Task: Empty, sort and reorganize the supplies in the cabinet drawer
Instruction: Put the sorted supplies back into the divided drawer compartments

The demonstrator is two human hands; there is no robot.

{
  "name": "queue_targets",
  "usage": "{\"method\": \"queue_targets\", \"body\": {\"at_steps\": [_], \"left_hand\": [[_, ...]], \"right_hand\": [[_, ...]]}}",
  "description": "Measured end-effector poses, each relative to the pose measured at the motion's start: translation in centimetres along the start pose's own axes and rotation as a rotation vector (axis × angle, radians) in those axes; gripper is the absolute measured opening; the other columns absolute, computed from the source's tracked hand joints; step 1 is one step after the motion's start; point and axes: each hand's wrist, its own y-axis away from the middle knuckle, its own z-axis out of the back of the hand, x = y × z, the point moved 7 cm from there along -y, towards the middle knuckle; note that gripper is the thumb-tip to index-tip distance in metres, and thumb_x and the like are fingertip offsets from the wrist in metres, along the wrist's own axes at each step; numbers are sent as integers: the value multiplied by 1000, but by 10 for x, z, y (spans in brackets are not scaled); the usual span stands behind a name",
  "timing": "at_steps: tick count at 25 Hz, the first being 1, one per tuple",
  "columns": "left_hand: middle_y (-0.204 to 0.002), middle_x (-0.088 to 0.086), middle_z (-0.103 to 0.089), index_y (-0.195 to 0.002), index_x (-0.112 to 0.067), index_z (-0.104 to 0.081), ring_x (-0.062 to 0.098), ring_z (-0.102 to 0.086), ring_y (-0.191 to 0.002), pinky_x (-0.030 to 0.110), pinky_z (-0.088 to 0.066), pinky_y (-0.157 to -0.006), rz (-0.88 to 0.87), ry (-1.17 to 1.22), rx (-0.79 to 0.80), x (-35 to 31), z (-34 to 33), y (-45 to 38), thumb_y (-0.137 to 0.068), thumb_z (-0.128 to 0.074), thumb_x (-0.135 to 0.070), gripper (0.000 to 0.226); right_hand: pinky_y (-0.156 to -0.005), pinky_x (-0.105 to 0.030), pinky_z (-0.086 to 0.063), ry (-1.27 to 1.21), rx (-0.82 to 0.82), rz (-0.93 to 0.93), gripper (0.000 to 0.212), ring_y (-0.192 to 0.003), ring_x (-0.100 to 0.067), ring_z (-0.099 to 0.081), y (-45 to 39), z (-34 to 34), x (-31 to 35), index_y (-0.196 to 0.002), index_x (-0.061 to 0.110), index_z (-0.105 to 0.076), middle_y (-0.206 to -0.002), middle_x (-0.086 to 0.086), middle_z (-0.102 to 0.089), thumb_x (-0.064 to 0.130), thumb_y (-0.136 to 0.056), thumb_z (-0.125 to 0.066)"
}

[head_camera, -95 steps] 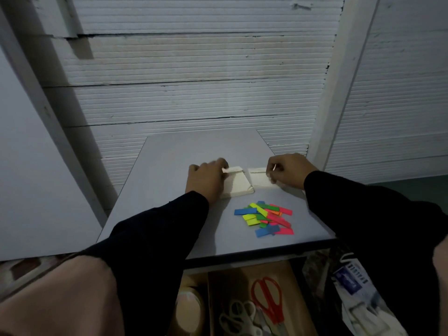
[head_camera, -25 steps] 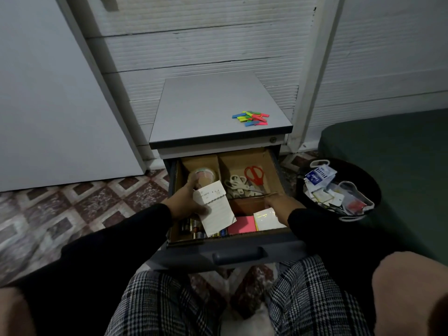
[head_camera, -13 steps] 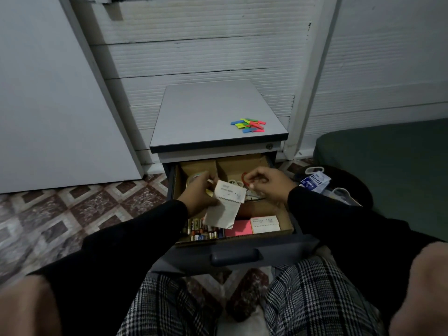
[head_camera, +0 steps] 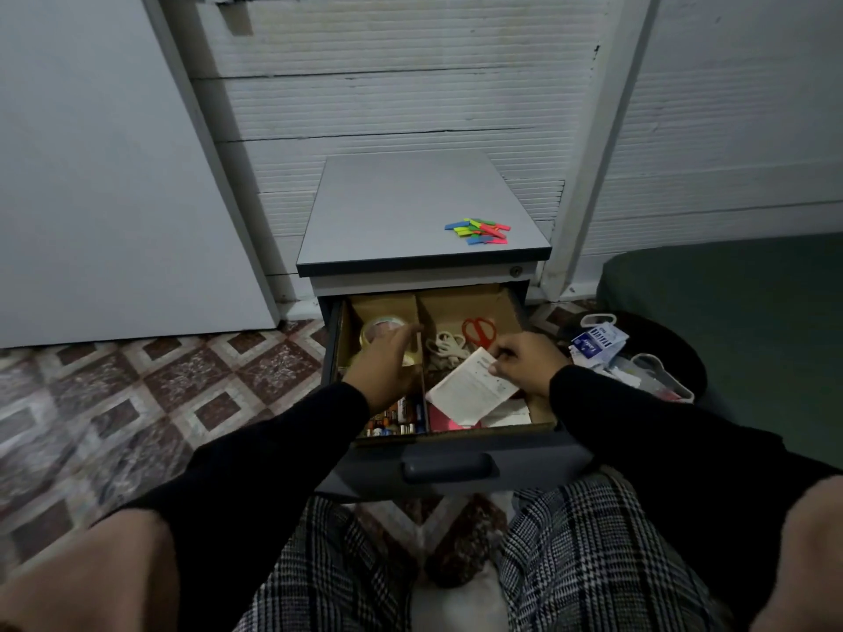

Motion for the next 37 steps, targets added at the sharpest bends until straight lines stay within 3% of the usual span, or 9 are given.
{"method": "queue_targets", "body": {"at_steps": [4, 8, 13, 15, 19, 22, 29, 32, 37], "left_hand": [[-157, 3, -18, -150, -22, -14, 22, -20, -144, 43, -18, -116, 101, -309, 161, 45, -27, 19, -93, -49, -20, 66], [-159, -3, -4, -151, -26, -1, 17, -7, -147, 44, -9, -117, 144, -366, 262, 67, -44, 31, -96, -43, -26, 70], [-160, -4, -2, -151, -27, 1, 17, -2, -147, 46, -7, -117, 133, -358, 244, 66, -47, 31, -96, -43, -28, 70], [-159, -5, -2, -151, -27, 1, 16, -3, -147, 45, -7, -117, 129, -365, 232, 67, -46, 32, -96, -42, -28, 69], [-159, -6, -3, -150, -29, 0, 16, -2, -147, 46, -6, -117, 97, -411, 223, 64, -45, 33, -95, -43, -27, 70], [-159, -4, -4, -150, -31, 0, 18, -1, -147, 48, -3, -117, 80, -448, 235, 60, -43, 31, -94, -45, -26, 72], [-156, -1, -17, -149, -33, -8, 20, -13, -145, 48, -8, -118, 56, -491, 242, 51, -30, 22, -93, -47, -25, 69], [-153, 0, -25, -147, -35, -17, 22, -21, -142, 44, -14, -116, 14, -499, 197, 35, -14, 1, -95, -44, -28, 59], [-141, 1, -39, -141, -29, -34, 22, -36, -131, 37, -27, -108, -88, -486, 45, -2, 26, -48, -97, -40, -26, 45]], "right_hand": [[-59, -24, -39, -190, 22, -207, 27, -63, -16, -49, -4, -28, -40, -65, 17, -50, -69, -4, -52, 6, -86, -63], [-41, -19, -35, -315, 96, -375, 32, -48, -16, -40, -7, -61, -58, -66, 13, -39, -62, -7, -40, -2, -91, -51], [-101, -26, -38, -3, 45, -357, 37, -93, -13, -46, -22, -70, -67, -61, 16, -39, -74, -2, -48, 0, -87, -59], [-105, -30, -37, 80, 143, -351, 41, -96, -17, -51, -25, -78, -68, -61, 22, -31, -86, -4, -51, 1, -92, -49], [-97, -31, -42, 150, 178, -303, 16, -110, -26, -56, -24, -76, -66, -98, 17, -59, -102, -10, -53, 10, -95, -44], [-97, -30, -40, 179, 224, -283, 34, -107, -24, -55, -22, -77, -62, -126, 3, -55, -115, -15, -58, 10, -95, -45], [-61, -28, -42, -45, 380, -352, 20, -62, -16, -49, -20, -72, -58, -105, 6, -59, -70, -4, -53, -3, -89, -52], [-57, -28, -43, -107, 344, -356, 16, -55, -15, -48, -28, -42, -46, -83, 14, -58, -69, -7, -55, 2, -90, -50], [-45, -21, -40, -102, 149, -279, 13, -51, -13, -47, -58, 29, -19, -93, 7, -61, -63, -3, -52, 3, -92, -48]]}}
